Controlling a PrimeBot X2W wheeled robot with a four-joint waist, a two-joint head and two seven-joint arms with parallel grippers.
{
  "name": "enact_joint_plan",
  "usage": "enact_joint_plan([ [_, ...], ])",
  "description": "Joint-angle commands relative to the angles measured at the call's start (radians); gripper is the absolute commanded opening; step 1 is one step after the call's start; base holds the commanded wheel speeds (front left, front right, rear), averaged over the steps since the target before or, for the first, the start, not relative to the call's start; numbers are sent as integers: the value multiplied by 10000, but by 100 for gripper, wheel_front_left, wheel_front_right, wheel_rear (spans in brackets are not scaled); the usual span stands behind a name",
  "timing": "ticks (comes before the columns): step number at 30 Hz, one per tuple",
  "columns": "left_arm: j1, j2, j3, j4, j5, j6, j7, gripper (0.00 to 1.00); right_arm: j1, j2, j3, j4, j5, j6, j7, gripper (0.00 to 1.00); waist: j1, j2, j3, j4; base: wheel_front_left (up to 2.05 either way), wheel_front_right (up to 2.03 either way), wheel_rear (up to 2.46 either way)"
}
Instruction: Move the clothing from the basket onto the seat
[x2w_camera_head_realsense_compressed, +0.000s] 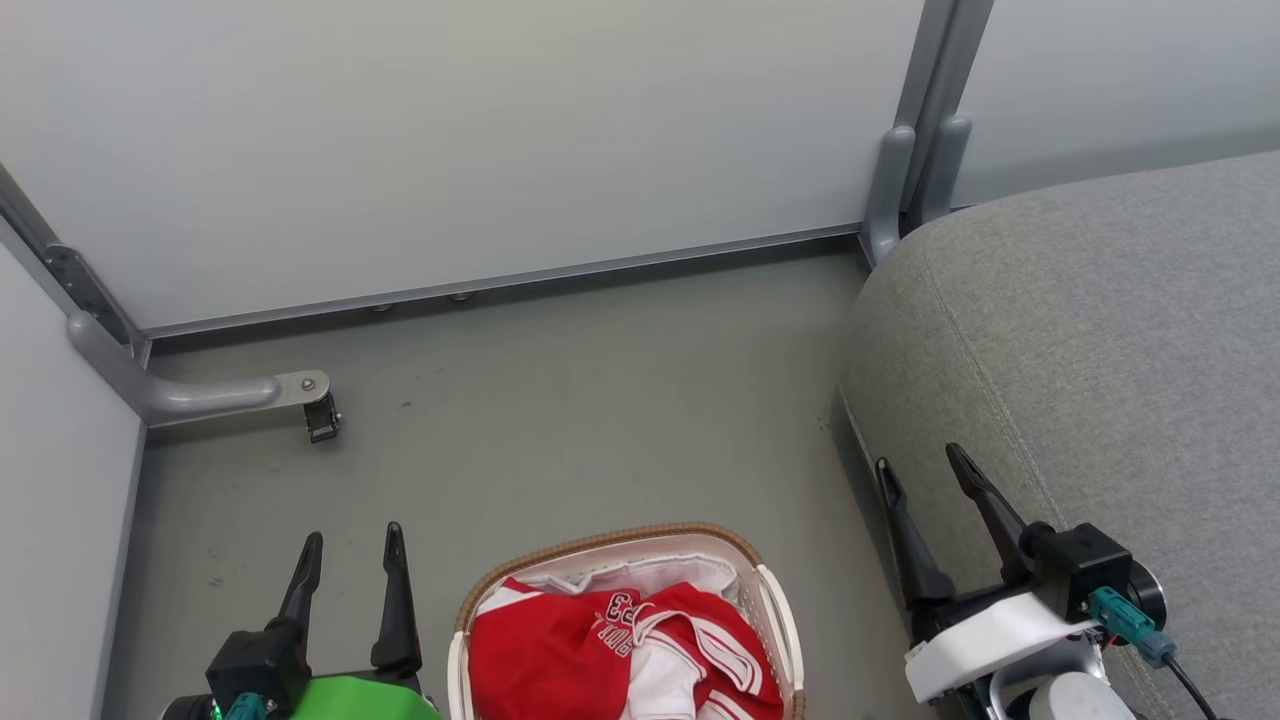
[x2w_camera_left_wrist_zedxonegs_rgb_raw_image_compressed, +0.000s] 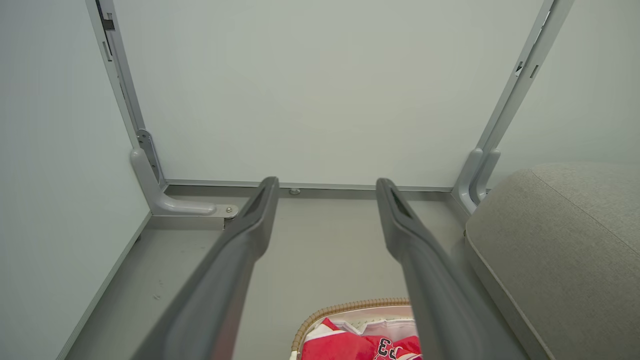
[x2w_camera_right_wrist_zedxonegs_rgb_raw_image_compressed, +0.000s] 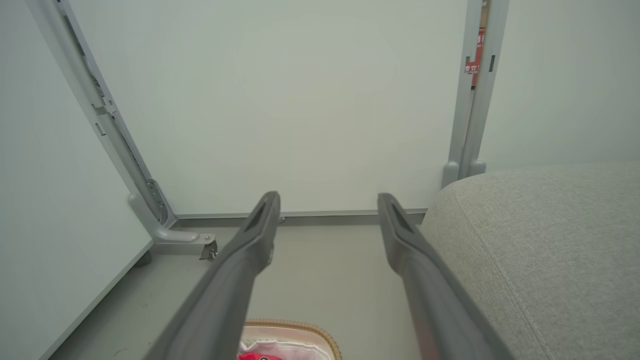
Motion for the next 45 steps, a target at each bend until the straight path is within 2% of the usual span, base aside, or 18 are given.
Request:
enact_joint_plan([
  [1,126,66,26,15,6,-9,-11,100,113,-57,-5,-19,-11,0,-46,100,0,0,-4,-4,0,0,0],
  [17,117,66,-61,6,58,-37,-11,100,139,-57,-59,-132,9,0,-46,100,0,0,117,-17,0,0,0],
  [24,-474,63,-394,148,651,-219,-11,100,-202,-57,-385,-343,-173,0,-44,100,0,0,686,32,0,0,0],
  [27,-1017,62,-728,263,1144,-392,-11,100,-471,-55,-679,-591,-418,0,-36,100,0,0,1227,84,0,0,0],
  [34,-2737,62,-1606,960,1536,-669,-9,100,-1345,-51,-1365,-1369,-1011,-1,-35,100,0,0,2862,17,0,0,0],
  [45,-5464,63,-3363,4666,1866,-865,-9,100,-2769,-51,-1926,-2261,-1217,-3,-35,100,0,0,5506,-507,0,0,0],
])
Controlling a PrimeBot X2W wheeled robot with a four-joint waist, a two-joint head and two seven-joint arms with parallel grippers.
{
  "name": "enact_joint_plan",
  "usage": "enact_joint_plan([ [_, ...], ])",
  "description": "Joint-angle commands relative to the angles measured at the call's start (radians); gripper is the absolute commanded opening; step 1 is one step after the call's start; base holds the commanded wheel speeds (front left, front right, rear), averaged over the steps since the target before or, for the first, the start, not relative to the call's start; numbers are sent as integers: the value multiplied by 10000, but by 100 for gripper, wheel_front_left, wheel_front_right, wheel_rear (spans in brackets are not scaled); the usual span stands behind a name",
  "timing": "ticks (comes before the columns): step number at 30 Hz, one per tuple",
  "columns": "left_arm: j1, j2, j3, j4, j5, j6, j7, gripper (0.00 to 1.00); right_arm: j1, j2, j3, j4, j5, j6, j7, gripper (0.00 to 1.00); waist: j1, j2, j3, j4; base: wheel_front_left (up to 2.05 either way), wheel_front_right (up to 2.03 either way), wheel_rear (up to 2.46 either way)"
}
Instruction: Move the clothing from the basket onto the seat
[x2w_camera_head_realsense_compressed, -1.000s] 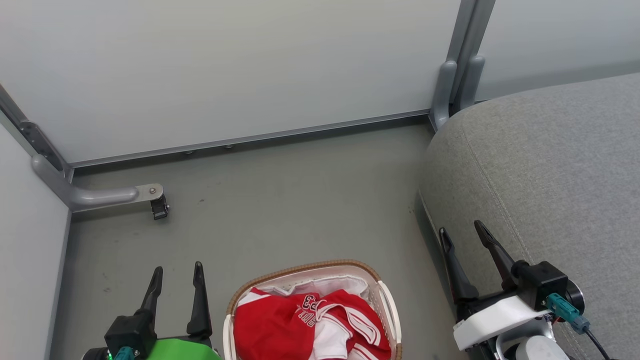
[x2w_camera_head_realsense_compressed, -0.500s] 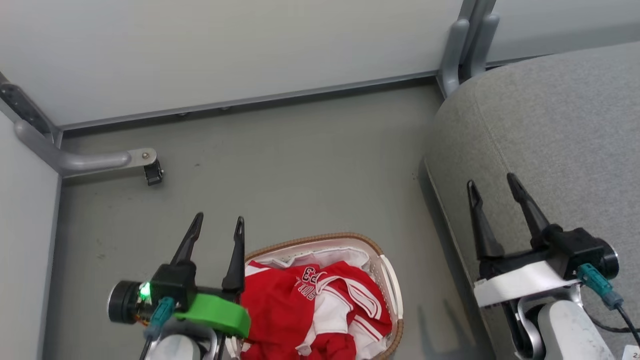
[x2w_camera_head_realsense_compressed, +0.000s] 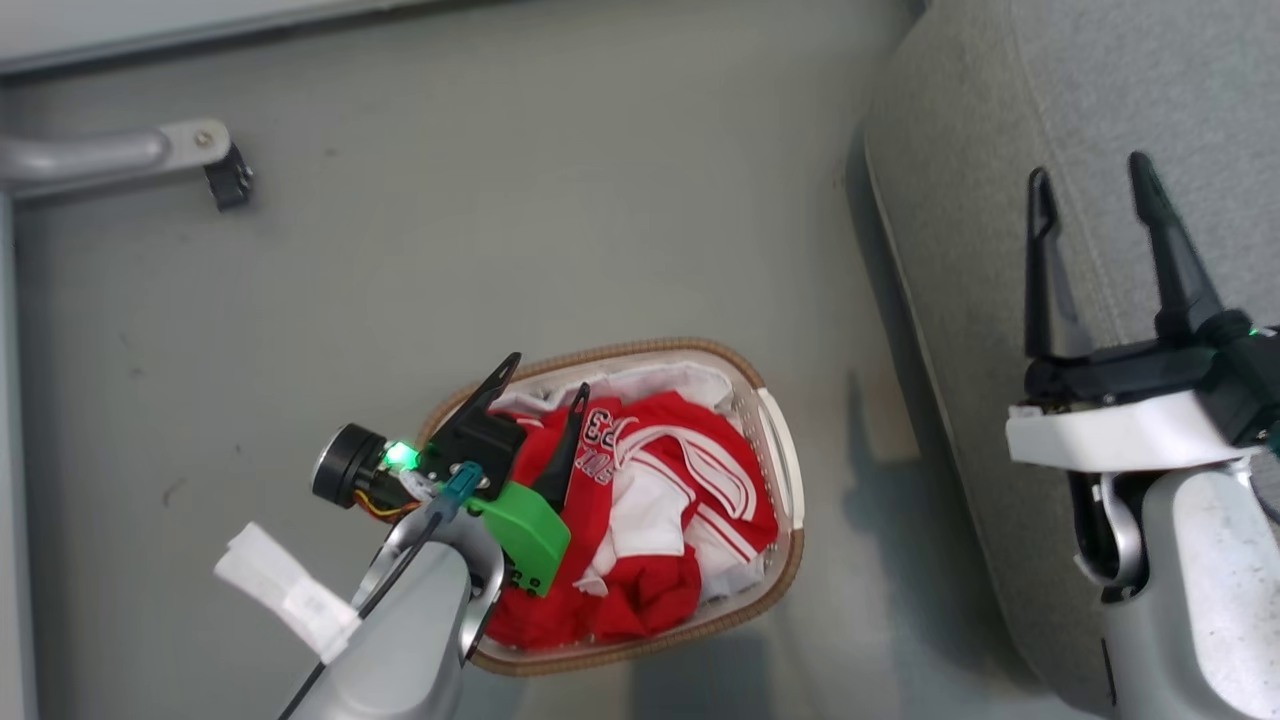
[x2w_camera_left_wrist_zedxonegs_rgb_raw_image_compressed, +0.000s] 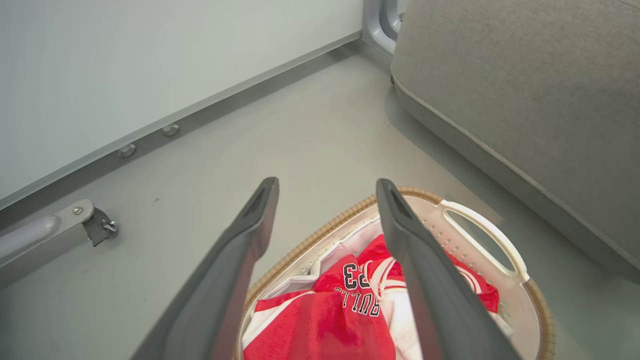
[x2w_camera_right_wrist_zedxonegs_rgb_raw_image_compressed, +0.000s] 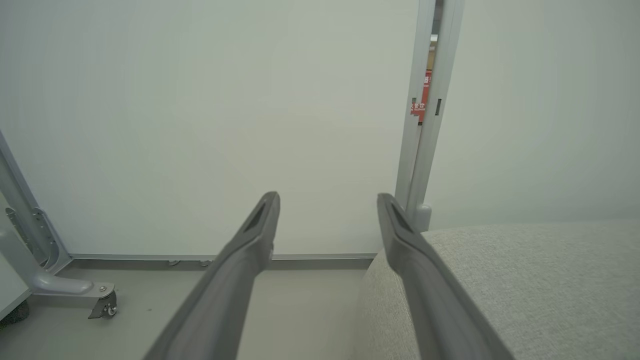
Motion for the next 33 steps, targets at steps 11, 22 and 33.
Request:
enact_joint_plan([
  [11,-1898,198,-1229,3874,622,4,10,100,-874,-37,-76,-458,278,-8,-21,100,-1,-1,3105,-725,0,0,0],
  [22,-3221,187,-1454,5549,822,660,-1,100,-1292,-39,-35,-638,543,-8,-21,100,-1,-1,4146,-795,0,0,0],
  [33,-3778,184,-1534,6200,648,957,1397,85,-1609,-39,112,-629,738,-8,-21,100,-1,-1,4597,-869,0,0,0],
])
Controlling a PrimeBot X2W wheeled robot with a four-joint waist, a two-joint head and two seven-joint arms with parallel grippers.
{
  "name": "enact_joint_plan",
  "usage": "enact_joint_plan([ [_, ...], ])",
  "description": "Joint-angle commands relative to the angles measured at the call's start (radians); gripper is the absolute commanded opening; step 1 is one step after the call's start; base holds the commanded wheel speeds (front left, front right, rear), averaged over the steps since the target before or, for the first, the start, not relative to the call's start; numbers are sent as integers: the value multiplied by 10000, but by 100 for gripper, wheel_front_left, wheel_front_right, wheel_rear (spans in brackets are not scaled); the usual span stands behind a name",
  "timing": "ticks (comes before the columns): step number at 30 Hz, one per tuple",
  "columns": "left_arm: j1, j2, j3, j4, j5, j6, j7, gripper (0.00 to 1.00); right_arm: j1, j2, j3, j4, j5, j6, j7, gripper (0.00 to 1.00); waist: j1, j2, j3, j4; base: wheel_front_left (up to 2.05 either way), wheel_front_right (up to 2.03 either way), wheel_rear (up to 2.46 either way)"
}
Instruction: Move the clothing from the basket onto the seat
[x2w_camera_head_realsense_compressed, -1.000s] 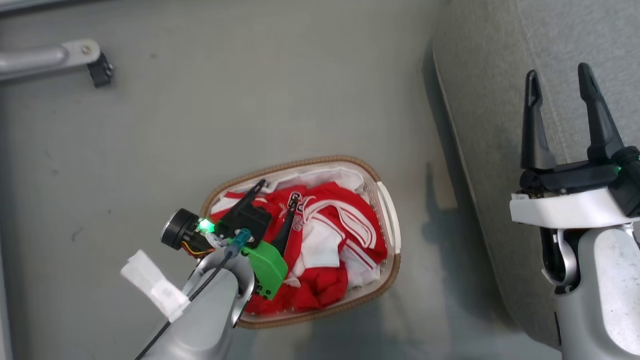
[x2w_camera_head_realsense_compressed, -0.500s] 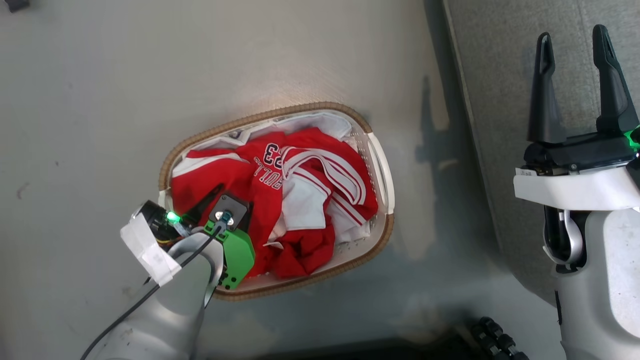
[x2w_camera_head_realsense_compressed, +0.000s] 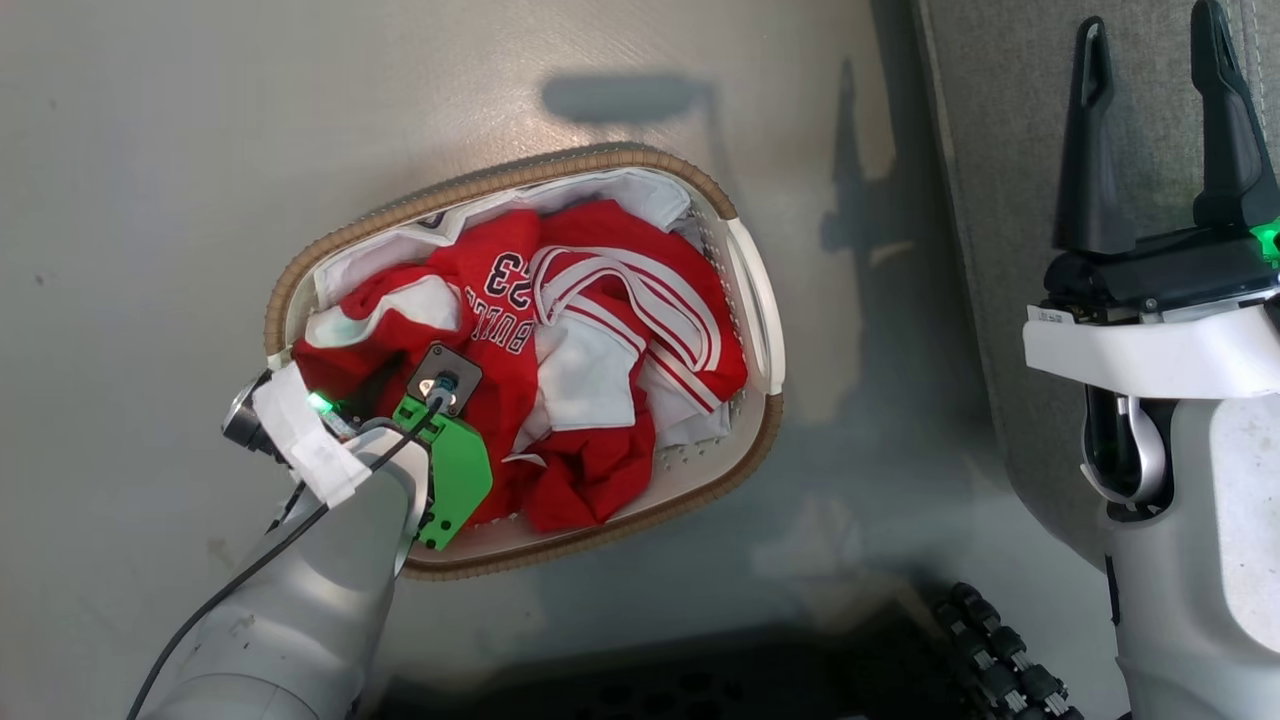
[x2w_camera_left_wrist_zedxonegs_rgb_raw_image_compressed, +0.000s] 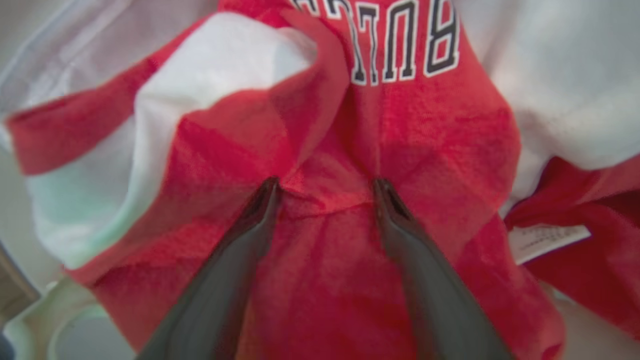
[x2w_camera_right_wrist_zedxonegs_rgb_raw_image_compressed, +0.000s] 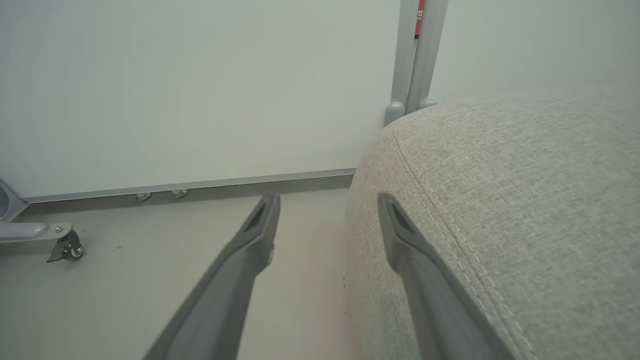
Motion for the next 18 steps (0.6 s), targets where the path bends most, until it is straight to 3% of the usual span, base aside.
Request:
enact_joint_plan([
  [1,-158,43,0,70,-56,15,254,69,-104,-33,30,24,72,-10,-21,100,-1,-1,26,-35,0,0,0],
  [2,-130,36,-1,87,-89,19,454,53,-125,-33,48,34,88,-10,-21,100,-1,-1,23,-41,0,0,0],
  [6,-19,17,-8,113,-283,-176,946,40,-118,-33,112,103,149,-10,-21,100,-1,-1,-52,-77,0,0,0],
  [8,39,11,-11,119,-331,-171,895,28,-93,-33,98,140,161,-10,-21,100,-1,-1,-135,-71,0,0,0],
  [10,114,5,-42,123,-396,-237,870,0,-37,-33,58,192,184,-10,-21,100,-1,-1,-268,-48,0,0,0],
  [18,244,44,-209,131,-474,-489,338,0,197,-33,119,408,96,-10,-21,100,-1,-1,-1183,148,0,0,0],
])
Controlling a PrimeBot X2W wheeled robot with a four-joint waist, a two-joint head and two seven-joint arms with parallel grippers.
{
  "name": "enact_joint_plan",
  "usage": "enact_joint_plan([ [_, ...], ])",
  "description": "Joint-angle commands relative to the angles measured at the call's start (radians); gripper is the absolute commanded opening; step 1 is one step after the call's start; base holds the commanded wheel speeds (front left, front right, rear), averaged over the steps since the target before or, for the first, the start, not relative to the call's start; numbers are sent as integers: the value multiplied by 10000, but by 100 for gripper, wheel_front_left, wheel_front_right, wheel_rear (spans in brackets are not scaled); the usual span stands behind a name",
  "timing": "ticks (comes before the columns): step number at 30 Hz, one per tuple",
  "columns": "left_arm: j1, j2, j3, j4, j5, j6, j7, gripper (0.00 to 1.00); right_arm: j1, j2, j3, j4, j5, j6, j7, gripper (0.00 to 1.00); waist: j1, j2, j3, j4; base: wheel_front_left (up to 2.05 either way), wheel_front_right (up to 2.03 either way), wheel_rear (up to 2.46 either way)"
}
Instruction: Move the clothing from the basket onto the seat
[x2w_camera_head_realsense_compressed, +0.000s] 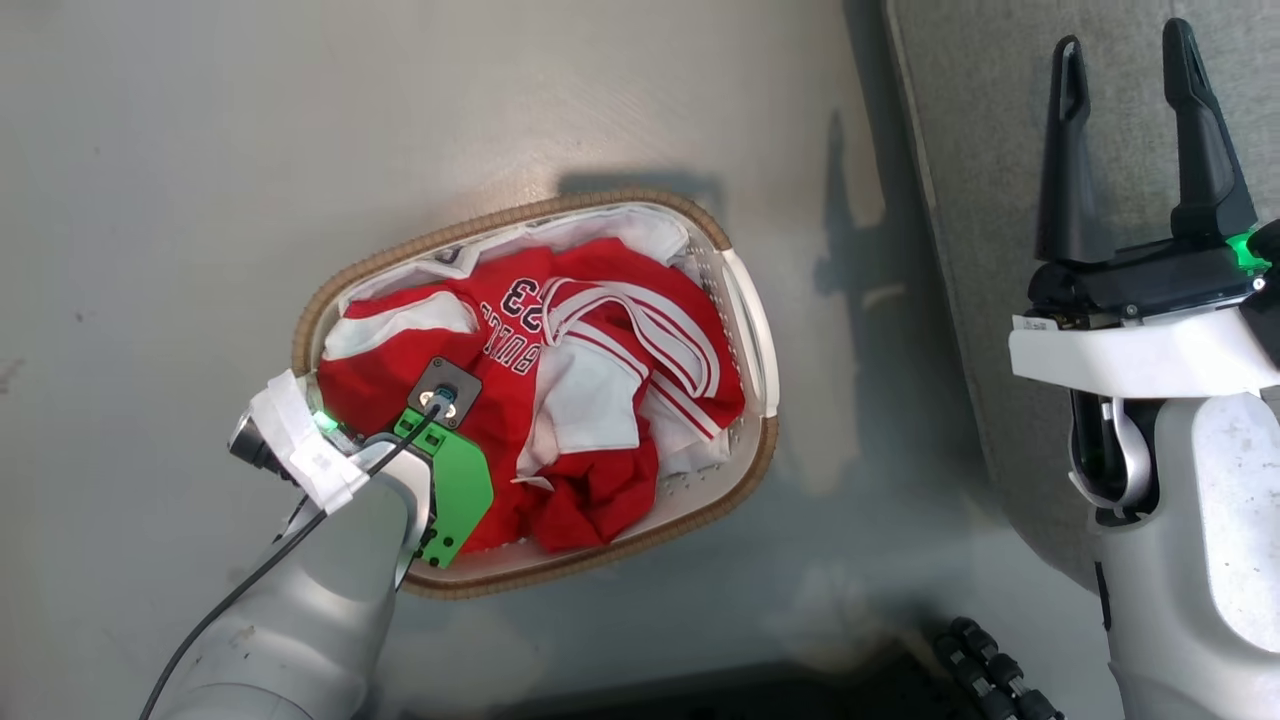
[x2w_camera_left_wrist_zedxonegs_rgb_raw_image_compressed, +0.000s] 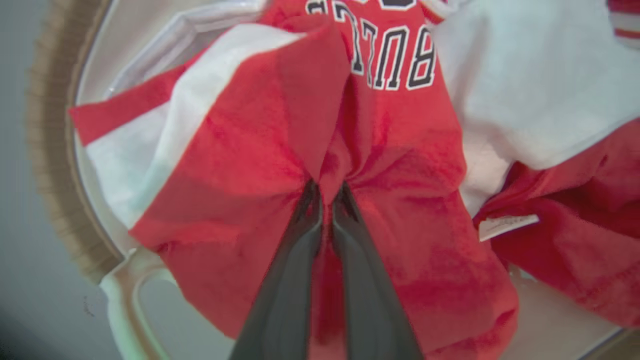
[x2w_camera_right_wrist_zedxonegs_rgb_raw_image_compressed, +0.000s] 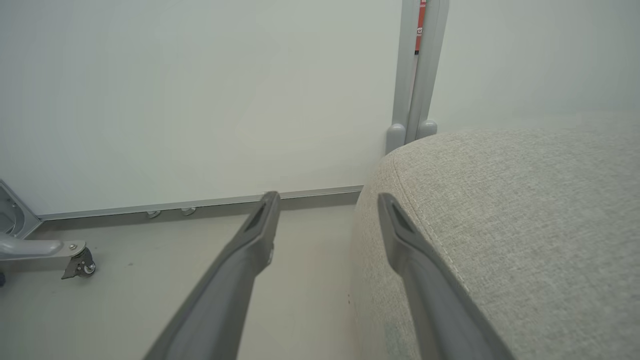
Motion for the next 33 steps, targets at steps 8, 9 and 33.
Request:
enact_joint_plan([
  [8,513,-21,279,-178,-753,-361,-1200,0,524,-36,76,253,-147,-10,-21,100,-1,0,-1619,370,0,0,0],
  [9,584,-28,299,-251,-857,-406,-1316,0,611,-36,69,271,-182,-10,-21,100,-1,0,-1797,419,0,0,0],
  [33,2213,1141,339,-5344,-1359,-566,-1768,0,2599,-37,187,943,-477,-10,-21,100,-1,0,-5656,657,0,0,0],
])
